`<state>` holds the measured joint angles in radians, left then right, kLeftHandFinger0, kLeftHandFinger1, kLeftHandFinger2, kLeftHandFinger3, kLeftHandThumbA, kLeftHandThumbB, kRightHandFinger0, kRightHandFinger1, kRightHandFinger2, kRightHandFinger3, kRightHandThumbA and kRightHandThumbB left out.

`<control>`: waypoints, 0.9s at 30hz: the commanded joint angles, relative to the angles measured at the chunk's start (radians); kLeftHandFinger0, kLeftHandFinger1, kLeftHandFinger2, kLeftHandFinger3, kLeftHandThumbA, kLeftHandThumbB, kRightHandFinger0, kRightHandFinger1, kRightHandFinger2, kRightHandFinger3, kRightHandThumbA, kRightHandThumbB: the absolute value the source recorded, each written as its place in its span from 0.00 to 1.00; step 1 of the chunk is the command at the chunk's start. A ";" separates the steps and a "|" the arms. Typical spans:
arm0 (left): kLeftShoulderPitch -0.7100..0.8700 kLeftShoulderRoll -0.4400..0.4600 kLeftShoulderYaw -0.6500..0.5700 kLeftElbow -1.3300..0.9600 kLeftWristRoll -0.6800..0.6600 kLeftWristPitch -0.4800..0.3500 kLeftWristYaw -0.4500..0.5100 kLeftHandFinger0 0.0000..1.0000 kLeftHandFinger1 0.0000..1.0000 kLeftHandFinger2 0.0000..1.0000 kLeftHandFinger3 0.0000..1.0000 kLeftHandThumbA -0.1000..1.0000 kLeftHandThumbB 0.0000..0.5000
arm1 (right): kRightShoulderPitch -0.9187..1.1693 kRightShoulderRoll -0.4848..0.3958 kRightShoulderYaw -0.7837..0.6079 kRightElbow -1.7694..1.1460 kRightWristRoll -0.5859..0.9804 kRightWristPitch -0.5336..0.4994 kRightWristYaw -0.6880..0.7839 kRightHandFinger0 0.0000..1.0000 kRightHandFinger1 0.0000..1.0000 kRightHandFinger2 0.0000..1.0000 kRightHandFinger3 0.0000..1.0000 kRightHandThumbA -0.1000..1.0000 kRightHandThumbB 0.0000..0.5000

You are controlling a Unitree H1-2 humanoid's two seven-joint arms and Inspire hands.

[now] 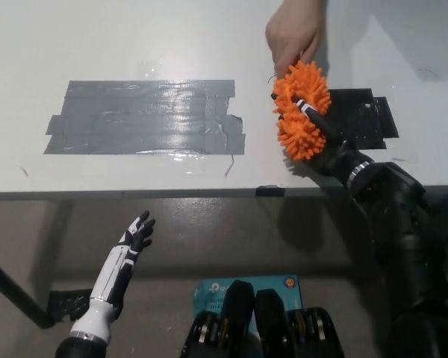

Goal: An orange duster is kept infront of the robot in the middle of the table and the robot extends its right arm to grab the duster, picks it up and hands it to a person

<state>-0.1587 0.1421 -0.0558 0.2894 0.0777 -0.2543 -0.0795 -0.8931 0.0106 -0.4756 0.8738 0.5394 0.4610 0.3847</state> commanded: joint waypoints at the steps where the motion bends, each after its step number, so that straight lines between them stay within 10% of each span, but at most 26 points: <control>1: -0.022 0.014 0.004 -0.018 -0.005 0.000 -0.010 1.00 1.00 1.00 1.00 1.00 0.35 | -0.029 -0.001 0.011 -0.029 0.138 0.009 -0.002 0.00 0.35 0.69 1.00 0.00 0.23; 9: -0.025 0.016 0.006 -0.027 -0.012 0.010 -0.018 1.00 1.00 1.00 1.00 0.99 0.34 | -0.028 -0.014 0.057 -0.041 0.163 0.009 0.001 0.00 0.37 0.76 1.00 0.00 0.30; 10: -0.024 0.015 0.007 -0.031 -0.013 0.013 -0.018 1.00 1.00 1.00 1.00 0.99 0.34 | -0.026 -0.021 0.073 -0.037 0.173 0.009 0.015 0.10 0.48 0.92 1.00 0.00 0.46; 11: -0.025 0.016 0.006 -0.028 -0.010 0.012 -0.018 1.00 1.00 1.00 1.00 0.99 0.36 | -0.015 -0.034 0.097 -0.034 0.174 0.009 0.108 0.84 1.00 1.00 1.00 0.43 0.81; 13: -0.027 0.017 0.005 -0.024 -0.006 0.010 -0.017 1.00 1.00 1.00 1.00 0.99 0.36 | -0.002 -0.041 0.117 -0.041 0.181 0.009 0.187 1.00 1.00 1.00 1.00 0.48 0.87; 20: -0.037 0.020 0.004 -0.028 -0.005 0.014 -0.019 1.00 1.00 1.00 1.00 1.00 0.36 | 0.013 -0.033 0.118 -0.076 0.176 -0.002 0.239 1.00 1.00 1.00 1.00 0.76 1.00; 27: -0.035 0.019 0.005 -0.034 -0.007 0.017 -0.018 1.00 1.00 1.00 1.00 1.00 0.34 | 0.054 -0.041 0.121 -0.152 0.206 0.009 0.257 1.00 1.00 1.00 1.00 0.82 1.00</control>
<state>-0.1786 0.1459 -0.0556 0.2853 0.0765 -0.2347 -0.0879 -0.8451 -0.0147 -0.3647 0.8008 0.6945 0.4684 0.5631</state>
